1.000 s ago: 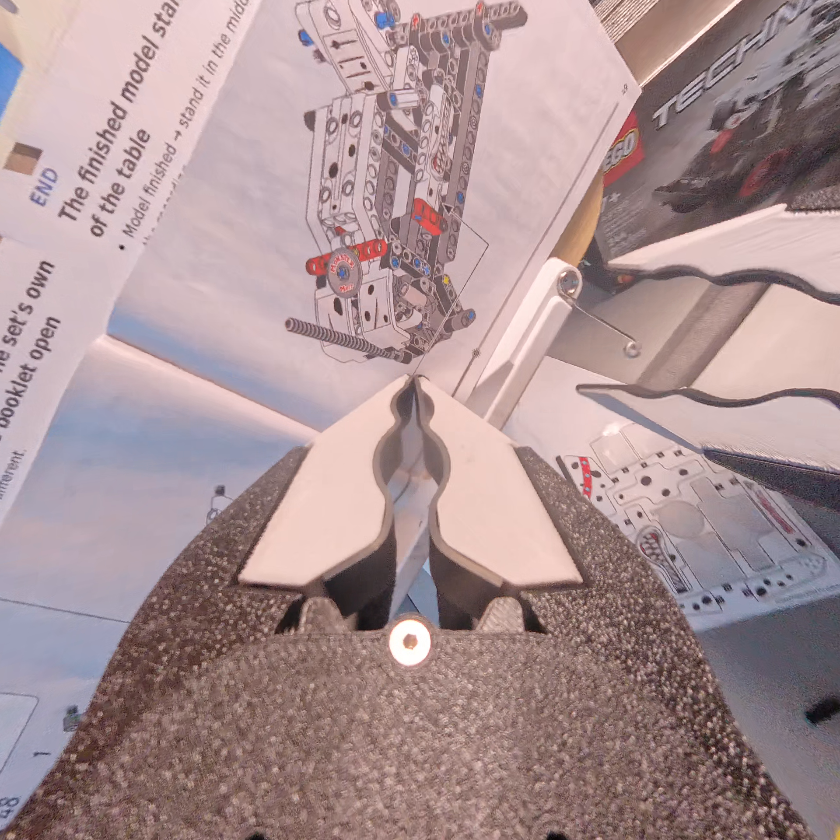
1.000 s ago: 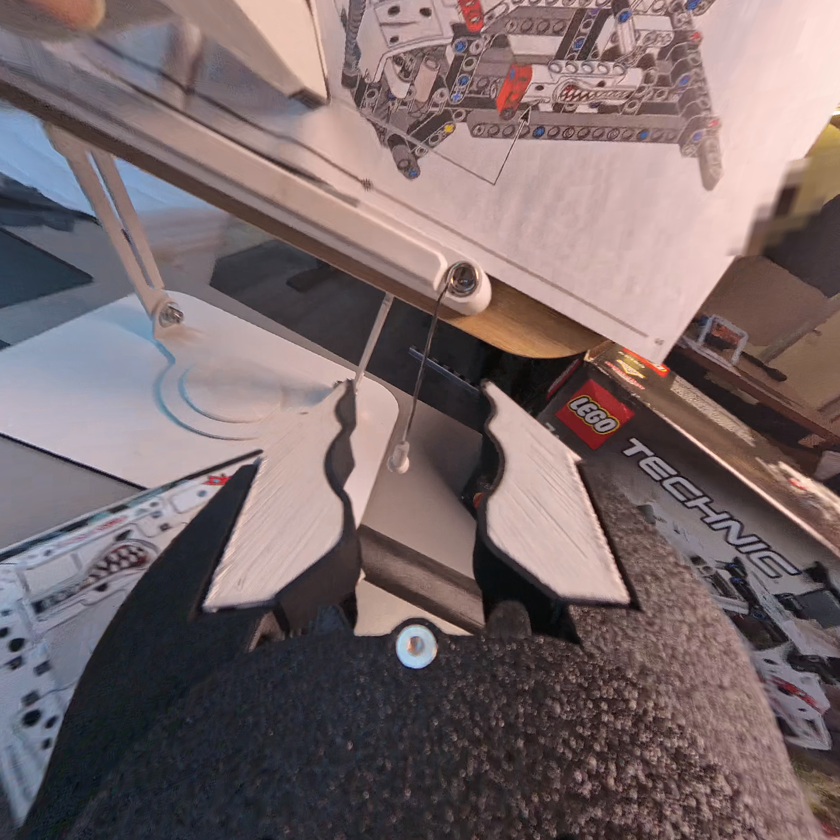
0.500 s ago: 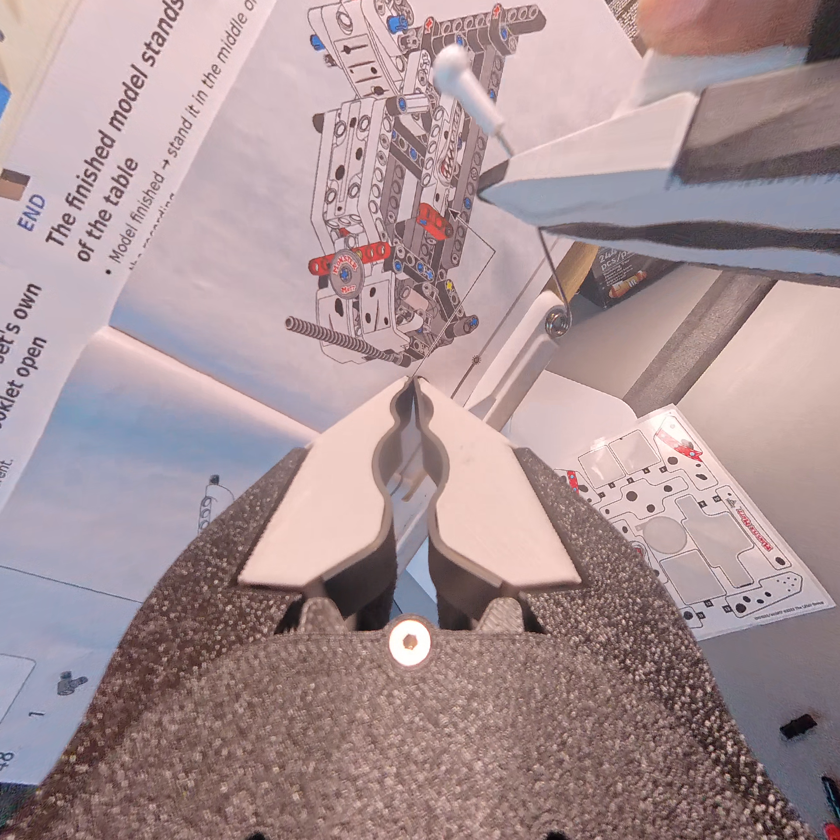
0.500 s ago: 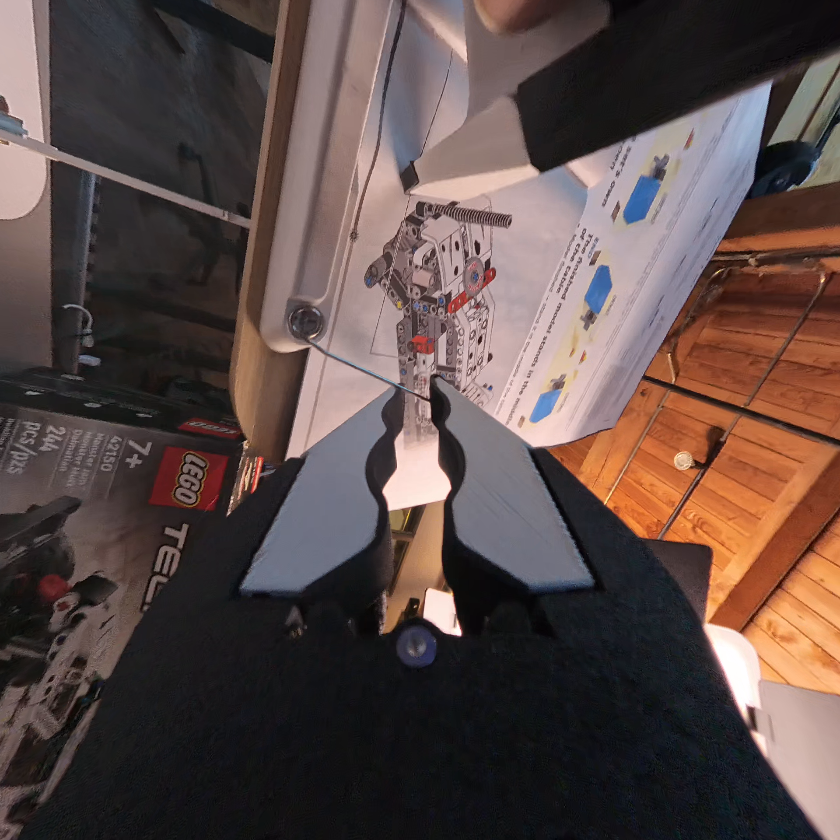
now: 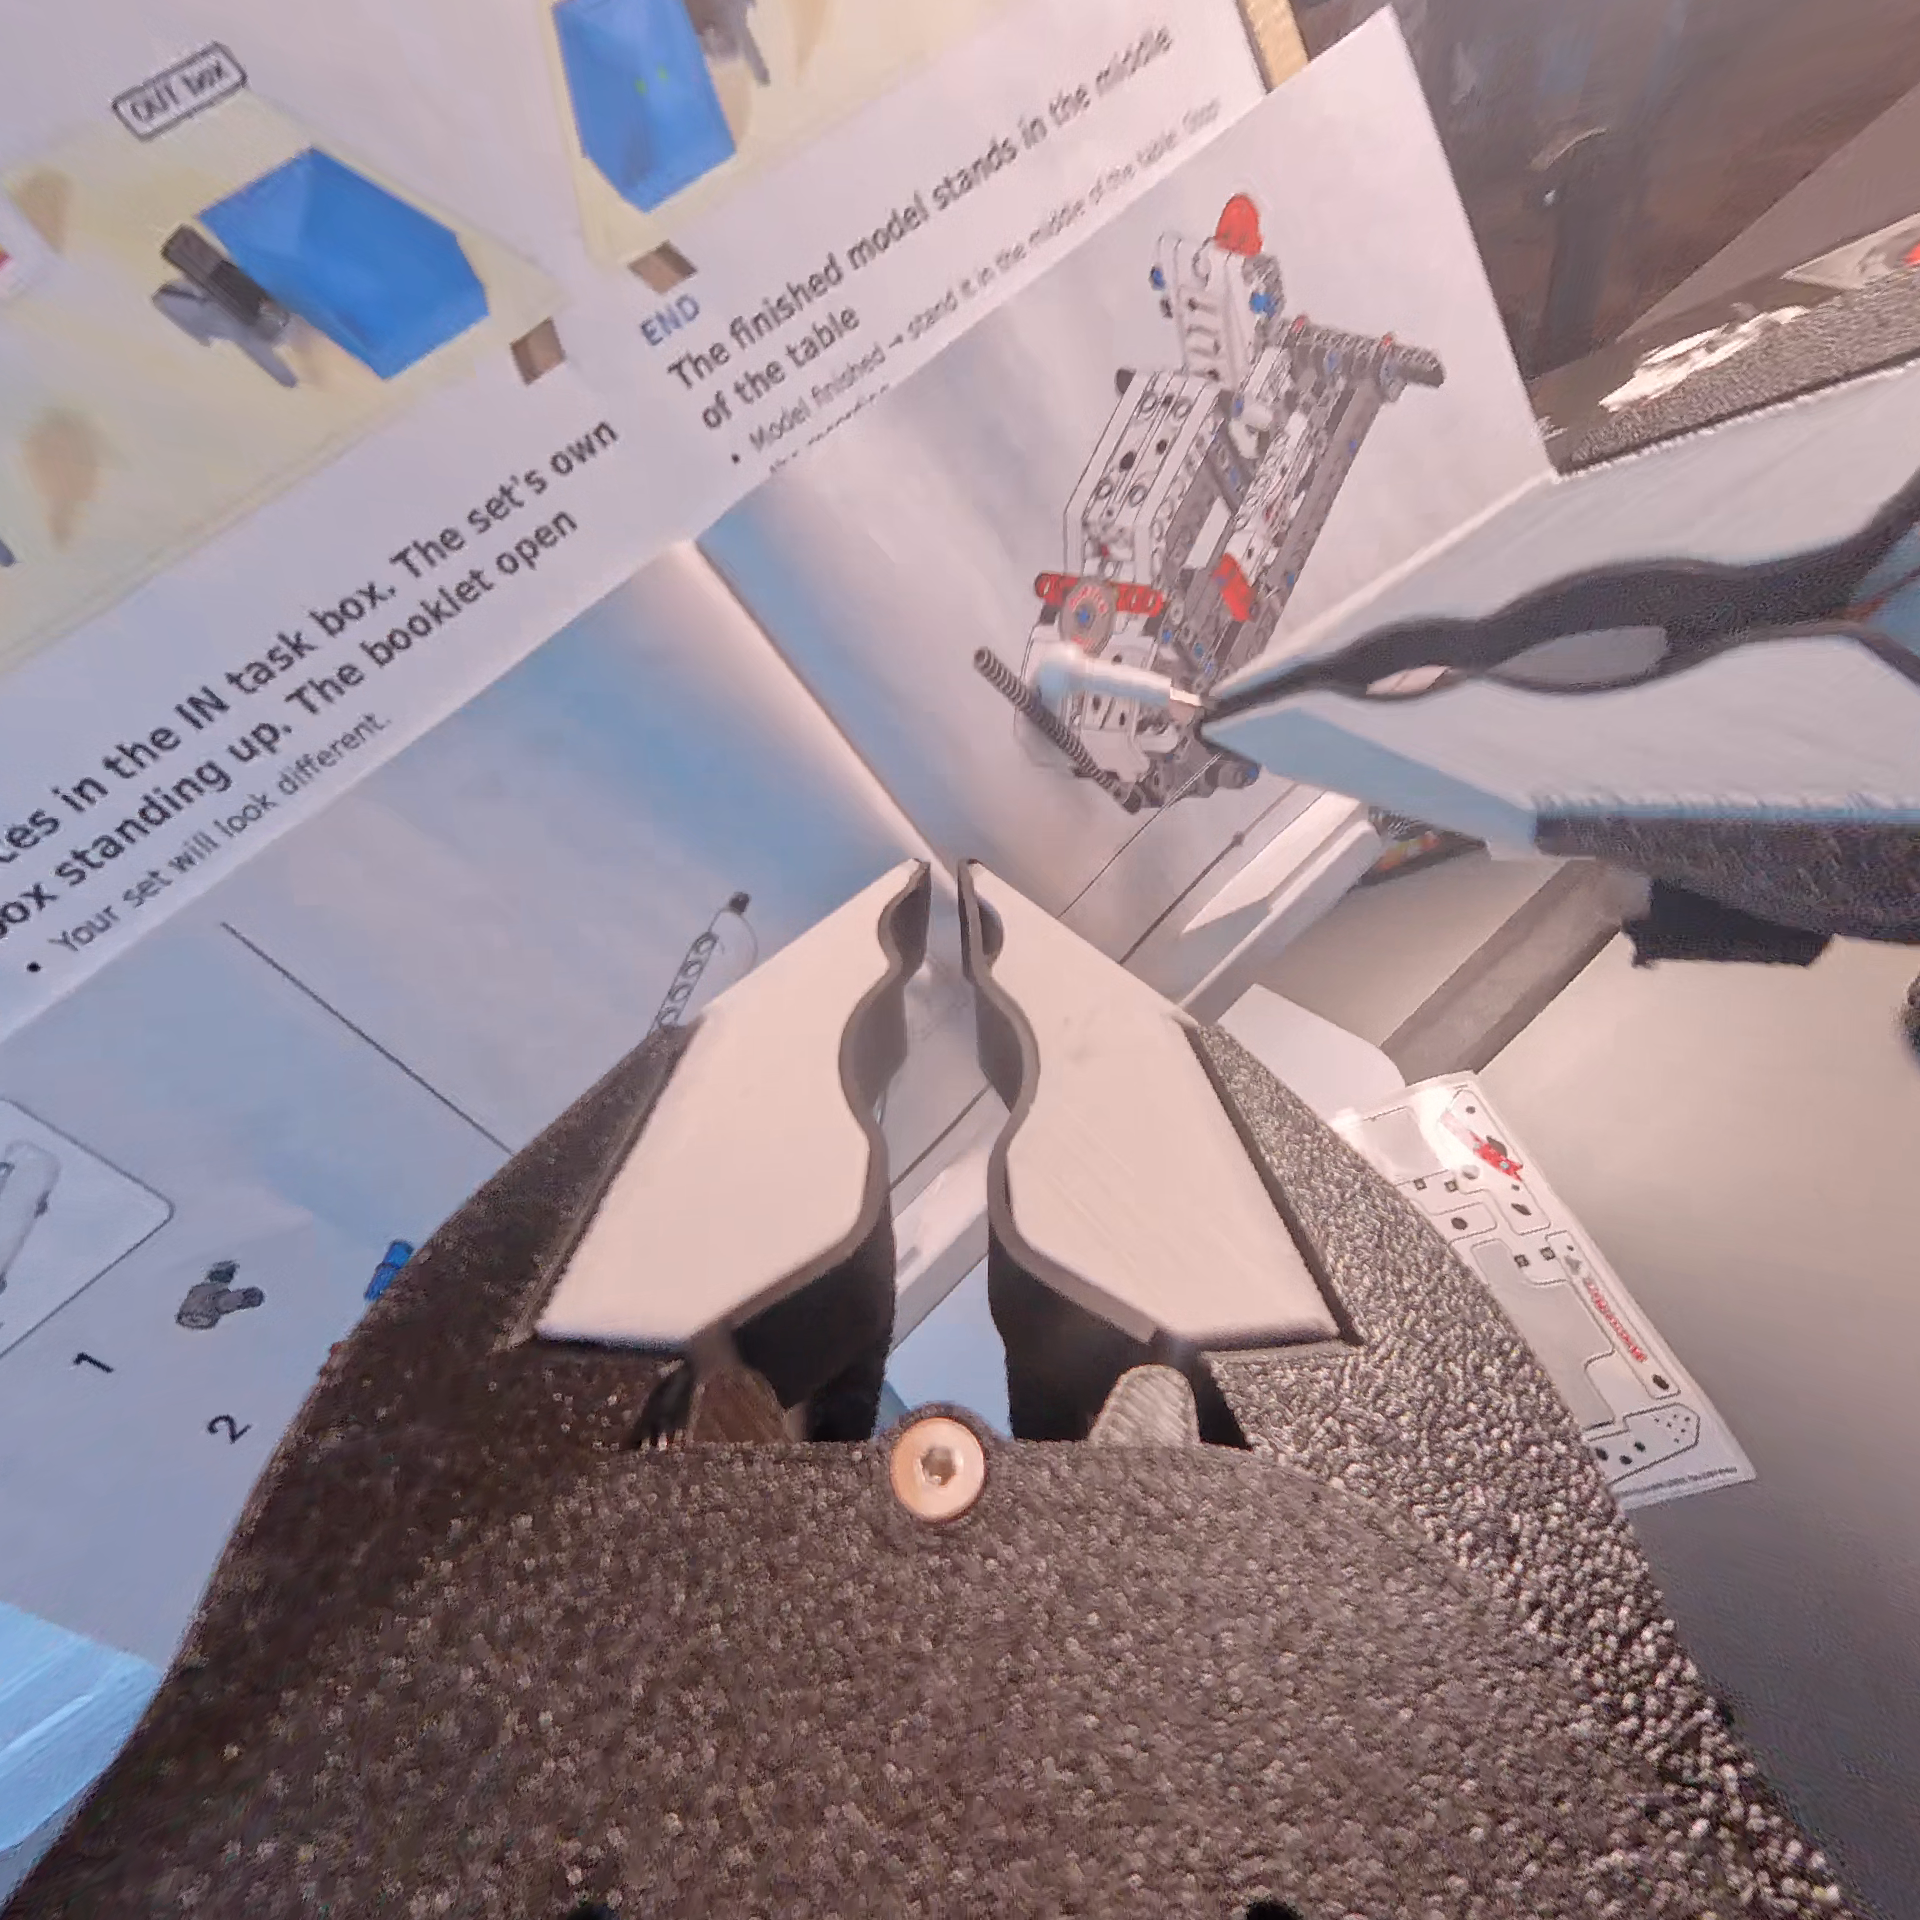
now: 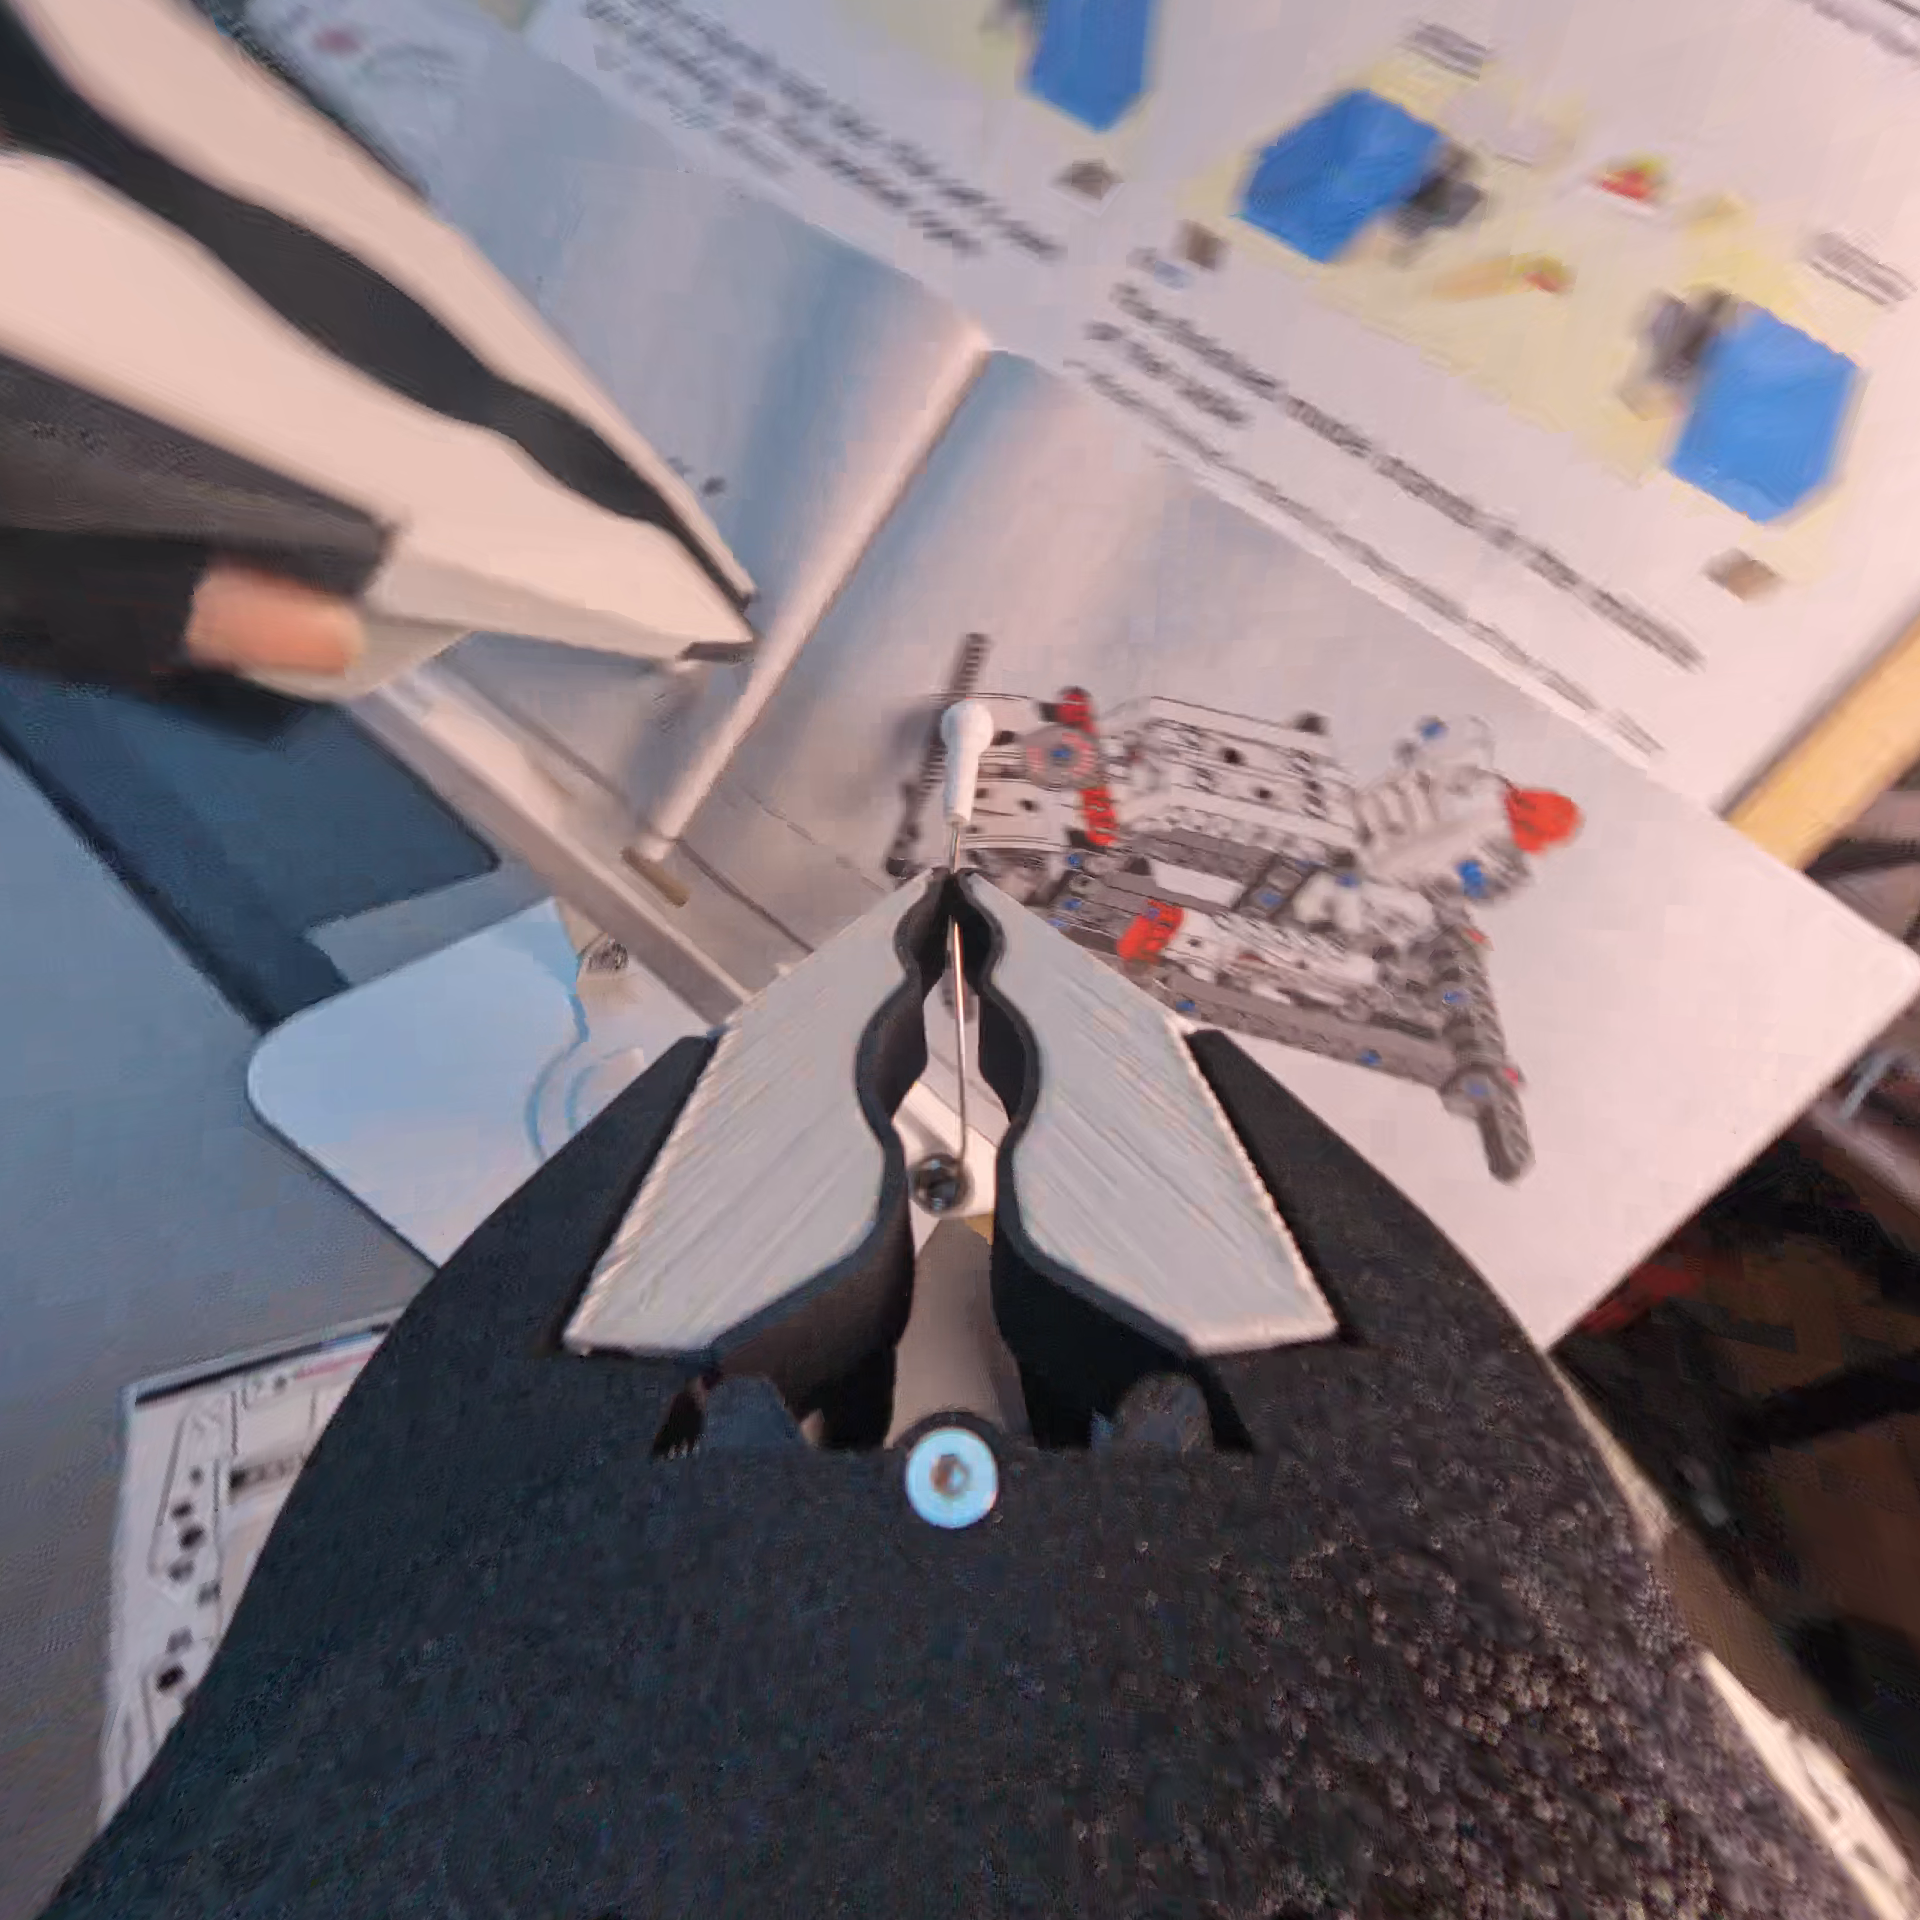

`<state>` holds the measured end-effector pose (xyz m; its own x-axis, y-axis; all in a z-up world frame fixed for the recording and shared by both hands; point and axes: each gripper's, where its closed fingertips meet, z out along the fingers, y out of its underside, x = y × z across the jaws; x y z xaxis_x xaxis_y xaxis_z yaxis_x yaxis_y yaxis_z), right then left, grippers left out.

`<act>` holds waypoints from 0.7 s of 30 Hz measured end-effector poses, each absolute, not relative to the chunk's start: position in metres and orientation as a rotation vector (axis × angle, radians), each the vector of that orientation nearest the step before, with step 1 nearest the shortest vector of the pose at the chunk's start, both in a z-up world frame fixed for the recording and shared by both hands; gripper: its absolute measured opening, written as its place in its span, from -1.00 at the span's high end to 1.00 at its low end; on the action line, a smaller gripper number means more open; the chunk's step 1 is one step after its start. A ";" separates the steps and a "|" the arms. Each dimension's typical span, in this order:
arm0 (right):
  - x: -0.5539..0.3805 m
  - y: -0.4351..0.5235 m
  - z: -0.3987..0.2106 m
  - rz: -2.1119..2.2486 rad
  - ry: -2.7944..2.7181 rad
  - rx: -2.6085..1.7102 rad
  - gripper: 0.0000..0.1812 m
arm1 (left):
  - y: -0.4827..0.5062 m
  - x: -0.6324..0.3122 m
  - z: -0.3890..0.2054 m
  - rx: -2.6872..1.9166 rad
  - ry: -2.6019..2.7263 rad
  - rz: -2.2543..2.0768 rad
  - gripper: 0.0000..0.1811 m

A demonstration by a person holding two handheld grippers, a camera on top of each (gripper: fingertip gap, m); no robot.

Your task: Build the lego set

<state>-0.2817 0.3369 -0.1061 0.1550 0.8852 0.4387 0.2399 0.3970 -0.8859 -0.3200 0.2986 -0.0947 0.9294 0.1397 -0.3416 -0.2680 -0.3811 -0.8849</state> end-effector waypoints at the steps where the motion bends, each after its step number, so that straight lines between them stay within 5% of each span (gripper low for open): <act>1: -0.286 0.325 -0.115 0.536 -1.467 -1.017 0.99 | 0.296 -0.325 -0.099 -1.929 0.090 0.440 0.95; 9: -0.287 0.320 -0.122 0.352 -1.496 -0.863 0.99 | 0.276 -0.335 -0.097 -1.818 0.105 0.490 0.97; 13: -0.288 0.320 -0.123 0.388 -1.470 -0.886 0.98 | 0.261 -0.345 -0.114 -1.843 0.041 0.453 0.78; 16: -0.288 0.320 -0.123 0.372 -1.450 -0.899 0.98 | 0.264 -0.338 -0.119 -1.845 0.090 0.338 0.98; 21: -0.288 0.320 -0.123 0.379 -1.437 -0.922 0.98 | 0.267 -0.334 -0.121 -1.892 0.149 0.351 1.00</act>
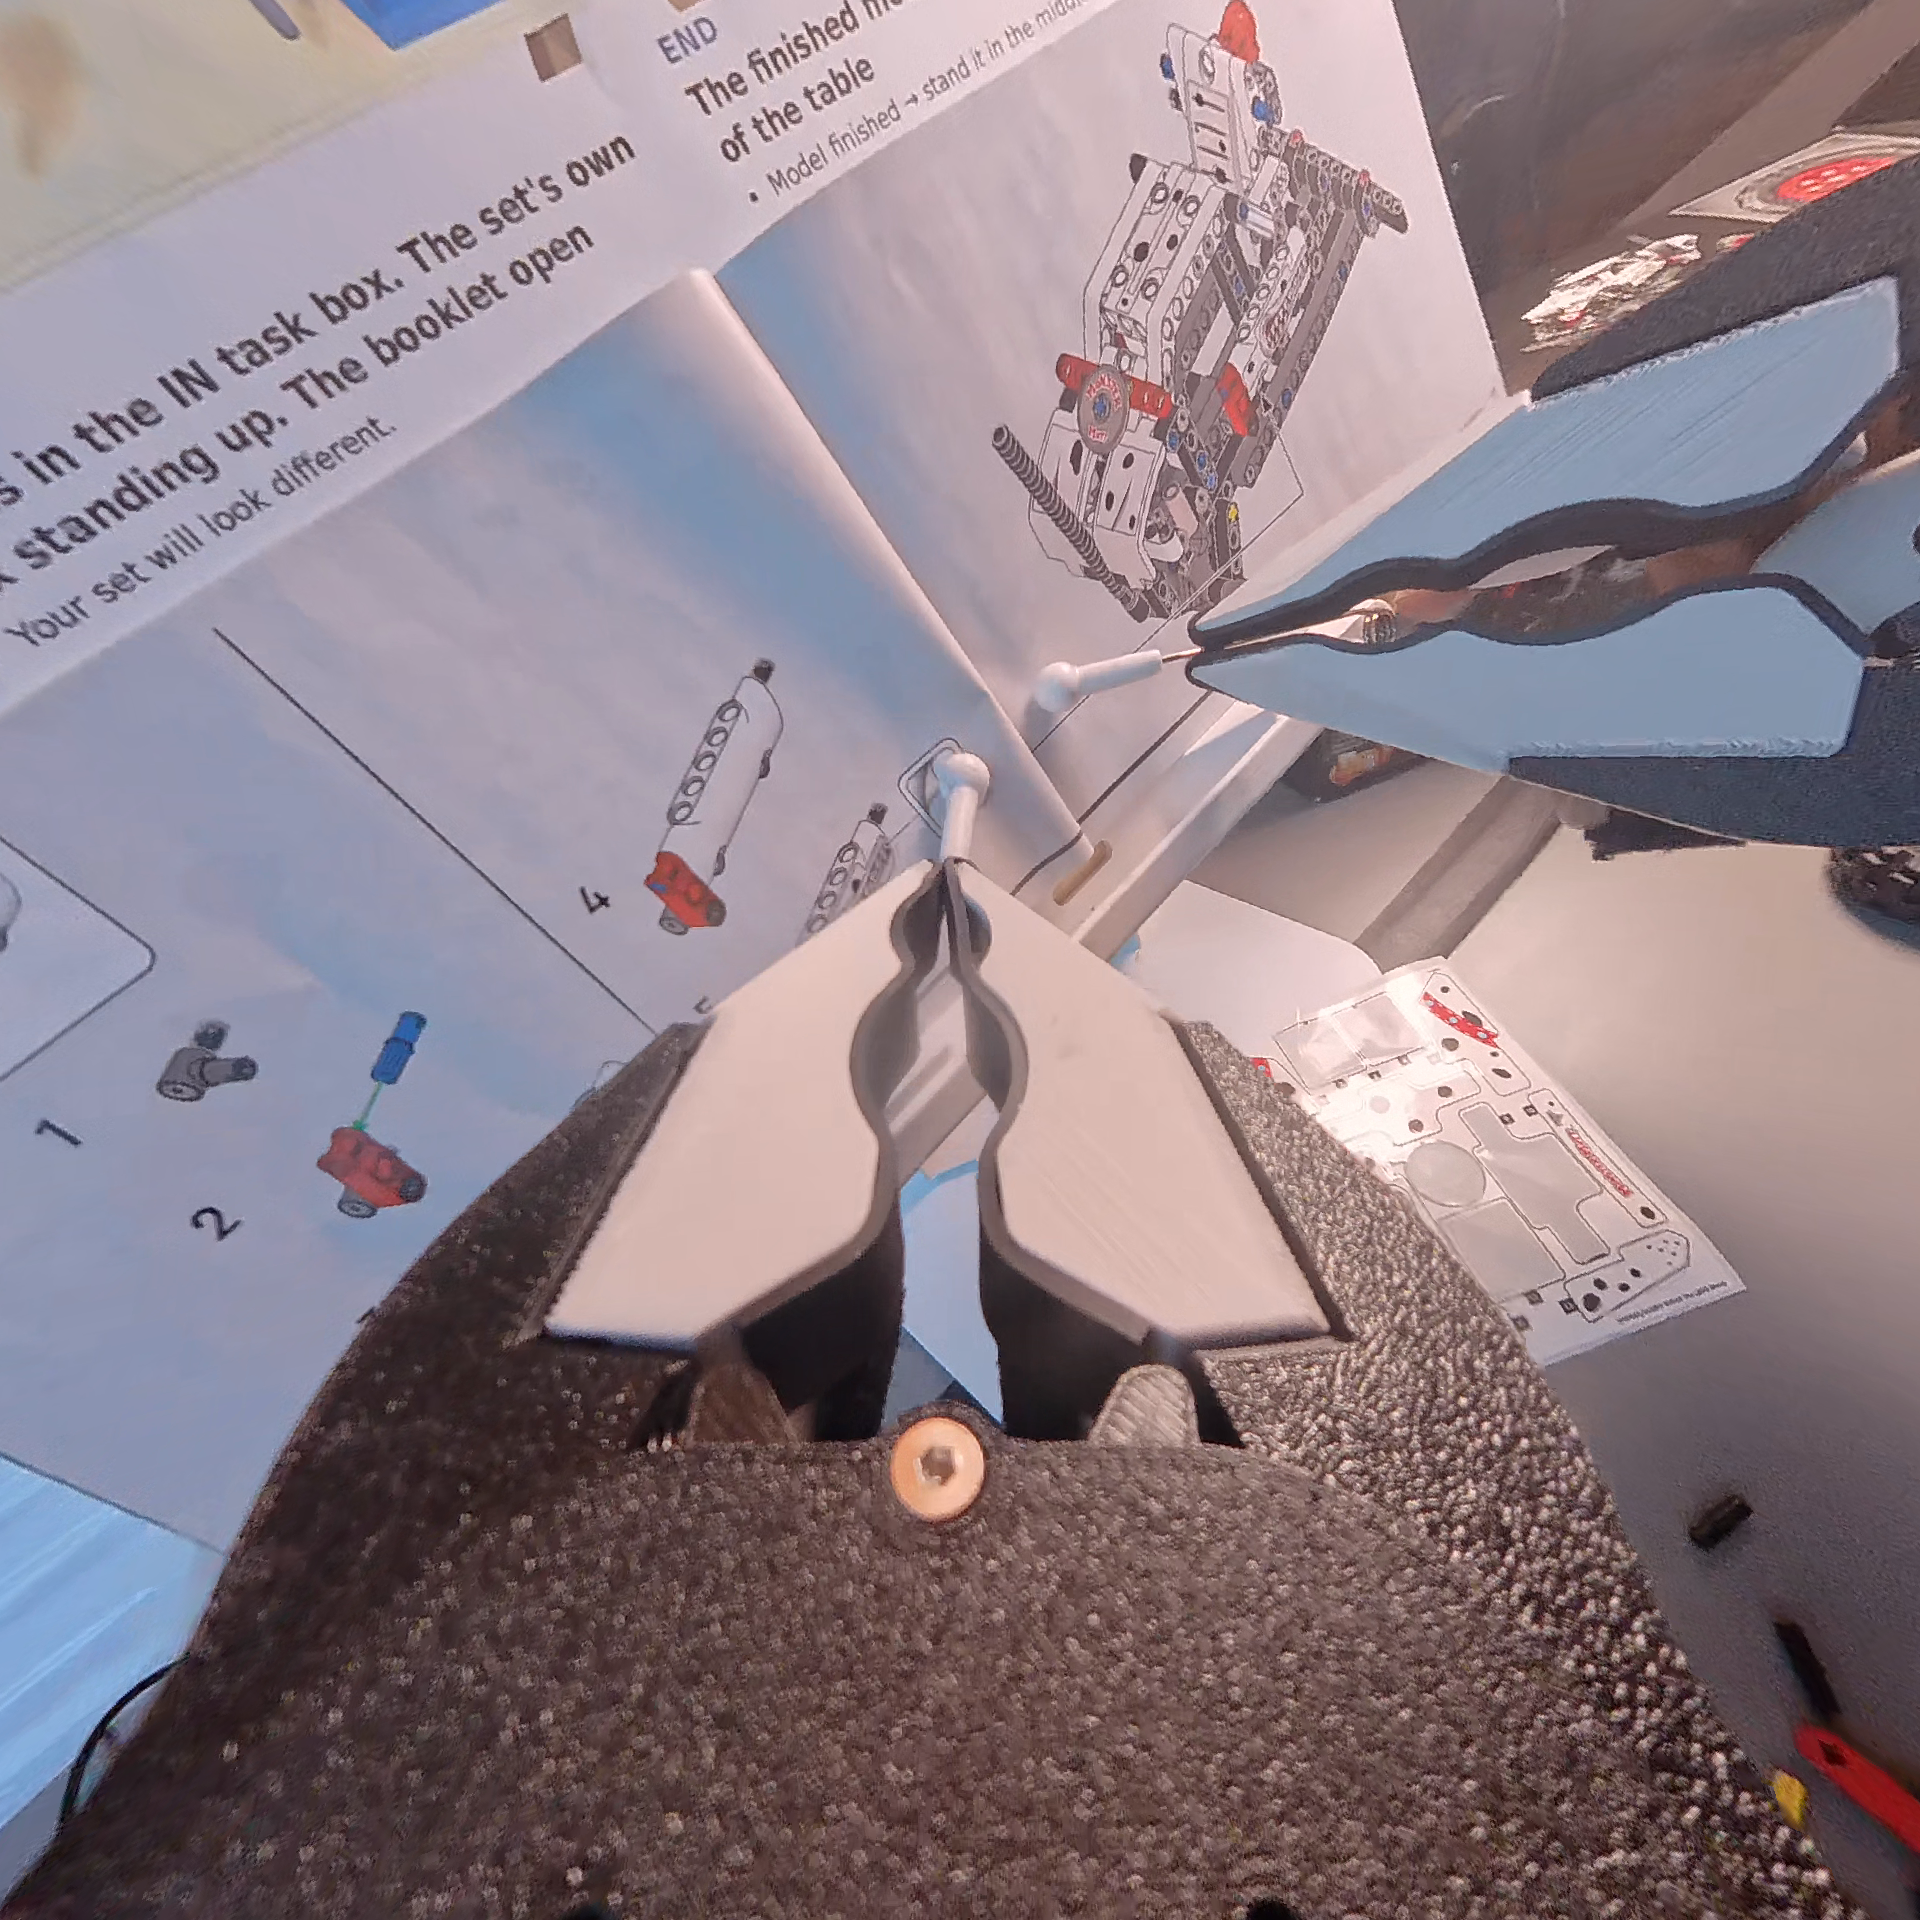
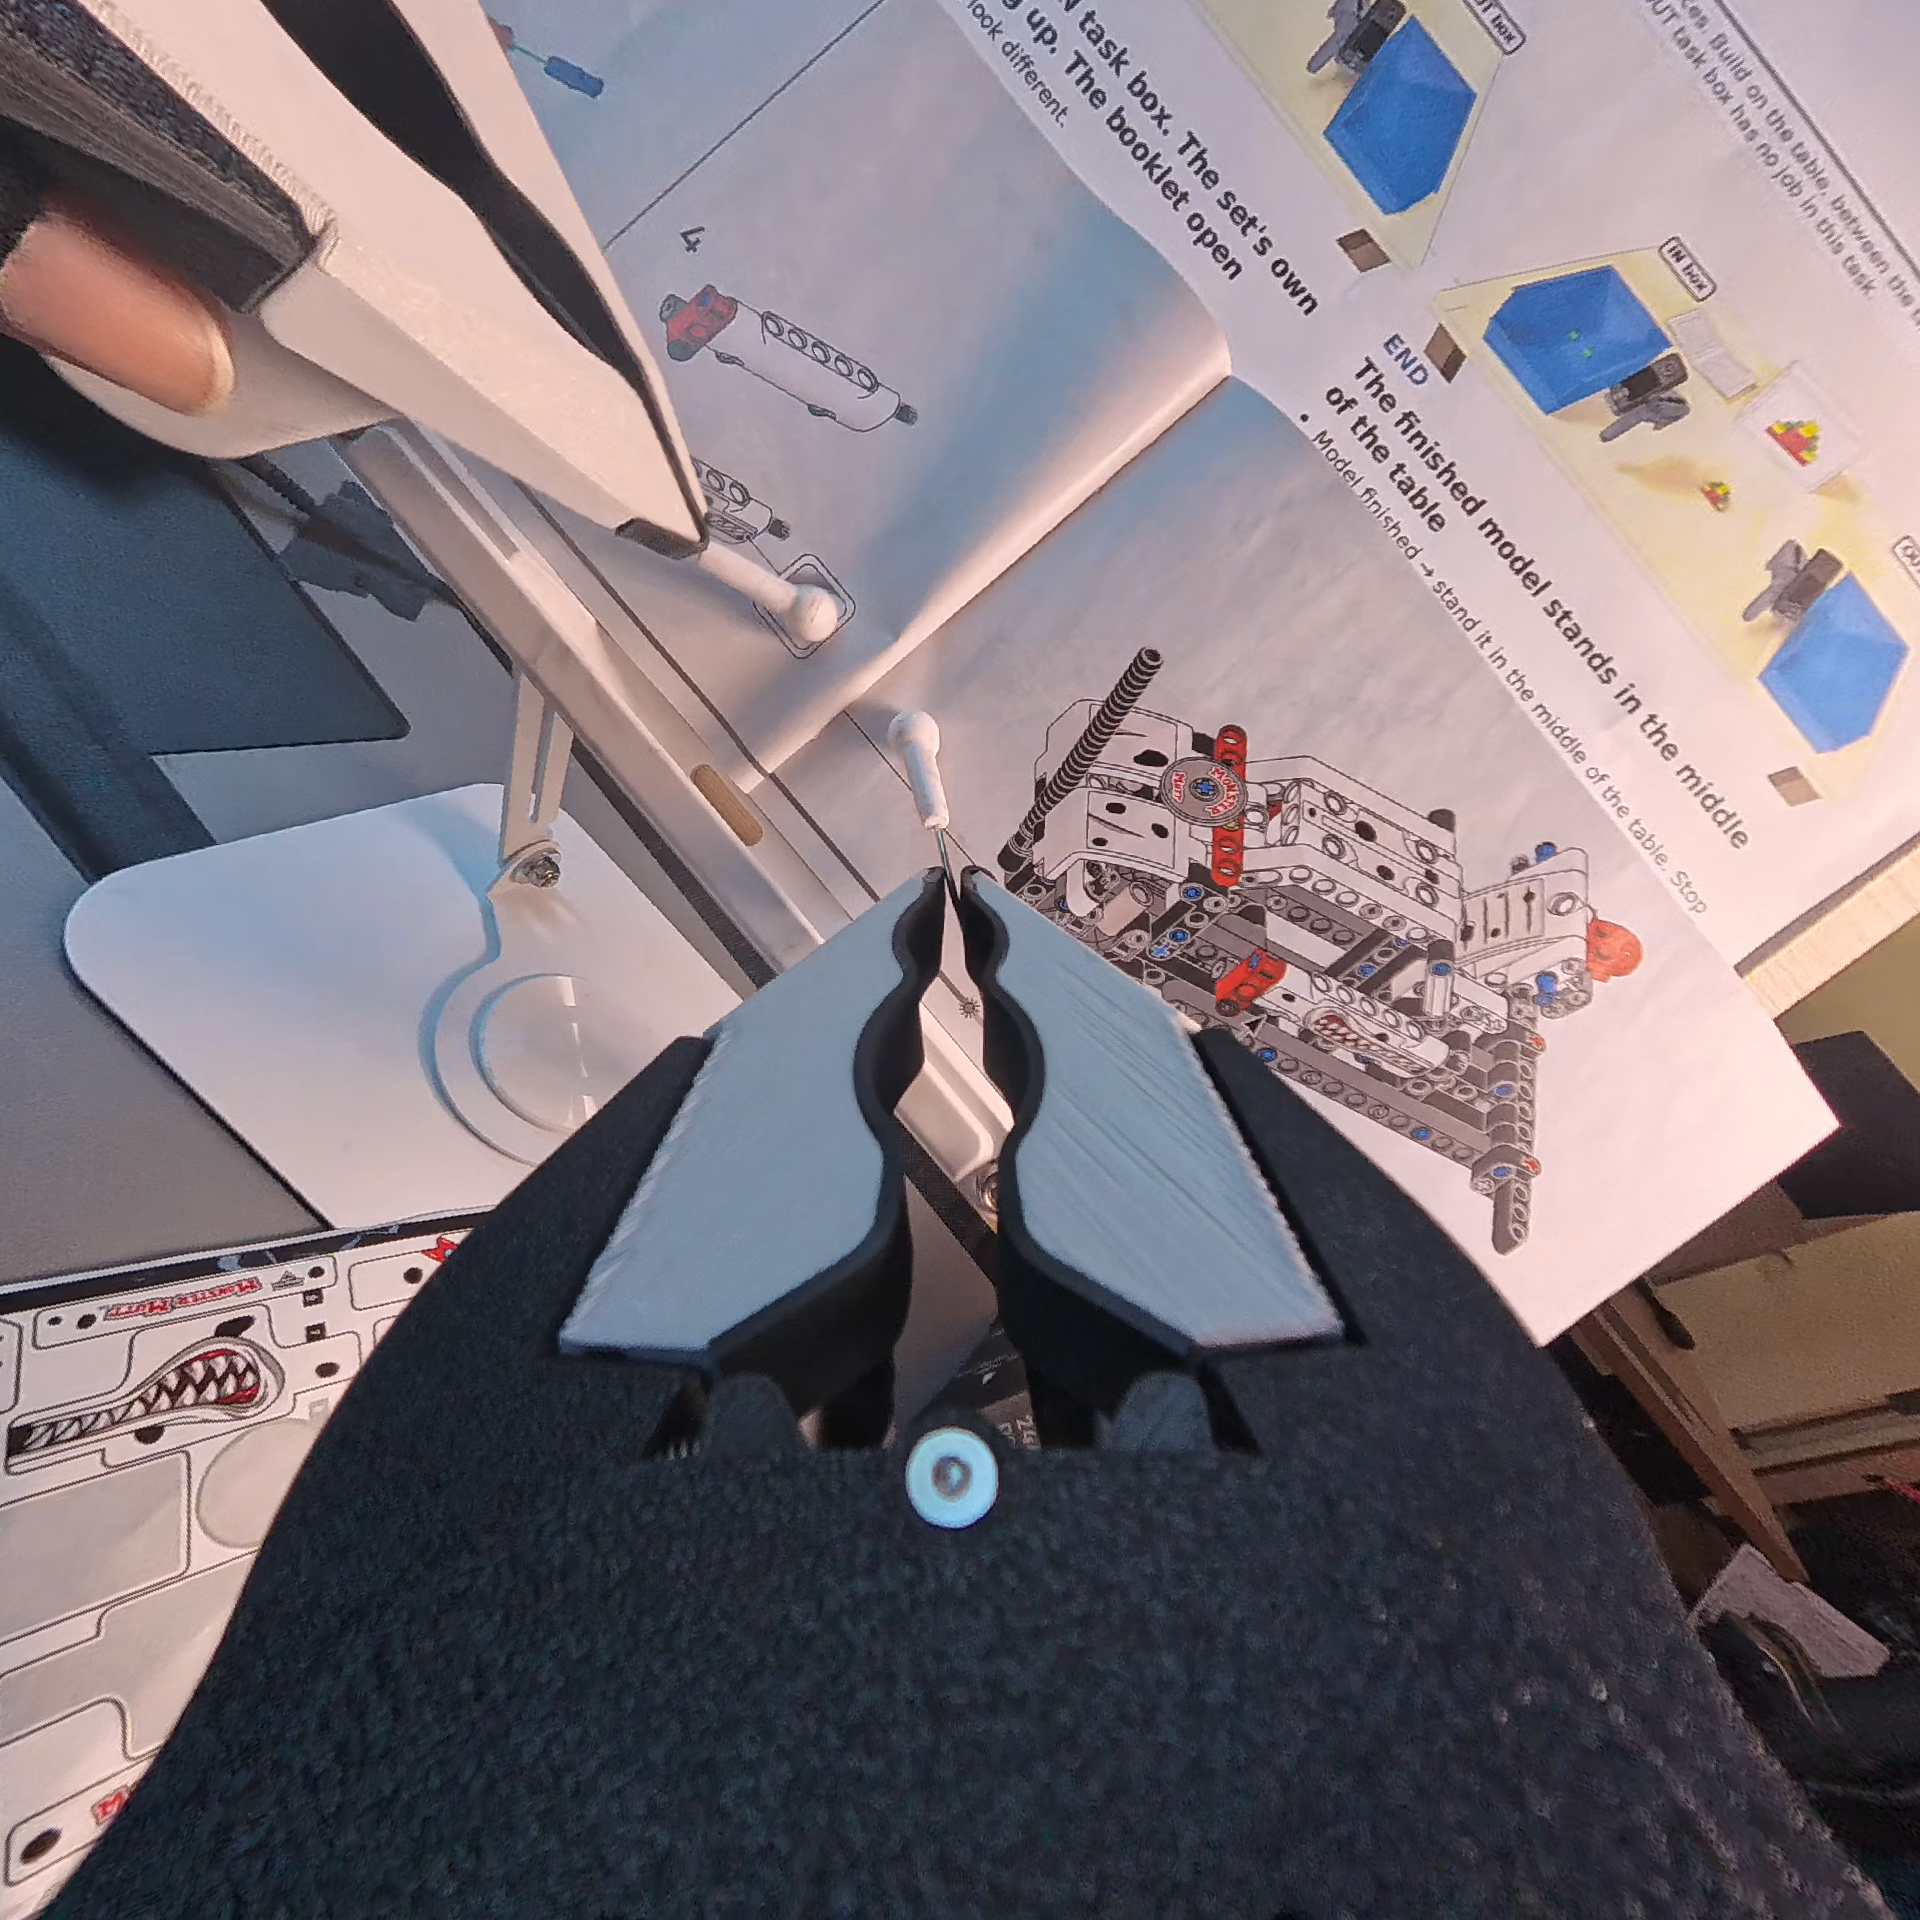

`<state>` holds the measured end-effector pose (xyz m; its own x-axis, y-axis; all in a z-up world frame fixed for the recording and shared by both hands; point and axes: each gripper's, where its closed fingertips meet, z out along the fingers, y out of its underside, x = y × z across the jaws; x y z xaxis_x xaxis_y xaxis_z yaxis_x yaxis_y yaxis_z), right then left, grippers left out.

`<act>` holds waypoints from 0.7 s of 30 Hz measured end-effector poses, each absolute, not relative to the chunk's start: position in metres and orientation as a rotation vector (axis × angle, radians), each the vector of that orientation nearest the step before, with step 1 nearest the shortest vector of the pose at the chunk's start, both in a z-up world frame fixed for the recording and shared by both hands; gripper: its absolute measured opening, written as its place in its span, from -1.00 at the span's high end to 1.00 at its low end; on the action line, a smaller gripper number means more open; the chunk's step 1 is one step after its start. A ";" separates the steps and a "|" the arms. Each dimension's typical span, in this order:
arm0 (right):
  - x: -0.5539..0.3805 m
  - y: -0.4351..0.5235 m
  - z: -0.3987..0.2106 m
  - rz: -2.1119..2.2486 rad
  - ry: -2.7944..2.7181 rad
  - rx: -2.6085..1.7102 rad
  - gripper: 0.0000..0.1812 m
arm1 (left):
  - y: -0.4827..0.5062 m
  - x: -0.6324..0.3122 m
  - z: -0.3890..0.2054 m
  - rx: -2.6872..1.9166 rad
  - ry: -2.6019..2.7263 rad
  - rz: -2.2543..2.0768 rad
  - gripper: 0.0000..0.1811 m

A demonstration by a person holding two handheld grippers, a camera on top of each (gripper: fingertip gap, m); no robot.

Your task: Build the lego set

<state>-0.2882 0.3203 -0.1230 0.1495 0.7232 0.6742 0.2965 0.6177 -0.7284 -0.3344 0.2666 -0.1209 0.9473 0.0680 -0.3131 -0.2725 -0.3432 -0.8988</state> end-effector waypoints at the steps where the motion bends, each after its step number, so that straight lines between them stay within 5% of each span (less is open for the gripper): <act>1: -0.288 0.320 -0.123 0.380 -1.437 -0.925 0.98 | 0.267 -0.333 -0.123 -1.905 0.148 0.313 1.00; 11: -0.243 0.292 -0.100 0.634 -1.332 -1.028 0.59 | 0.215 -0.320 -0.091 -1.717 0.032 0.255 0.80; 17: -0.167 0.262 -0.105 0.810 -1.200 -1.233 0.06 | 0.120 -0.310 -0.101 -1.645 -0.218 0.261 0.28; 21: -0.128 0.255 -0.107 0.847 -1.085 -1.358 -0.06 | 0.072 -0.307 -0.106 -1.616 -0.366 0.247 0.00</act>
<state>-0.1281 0.2548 -0.1069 0.3133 0.9435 0.1077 0.1239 0.0719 -0.9897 -0.3069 0.0719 -0.1063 0.9234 0.3791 0.0601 0.0858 -0.0514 -0.9950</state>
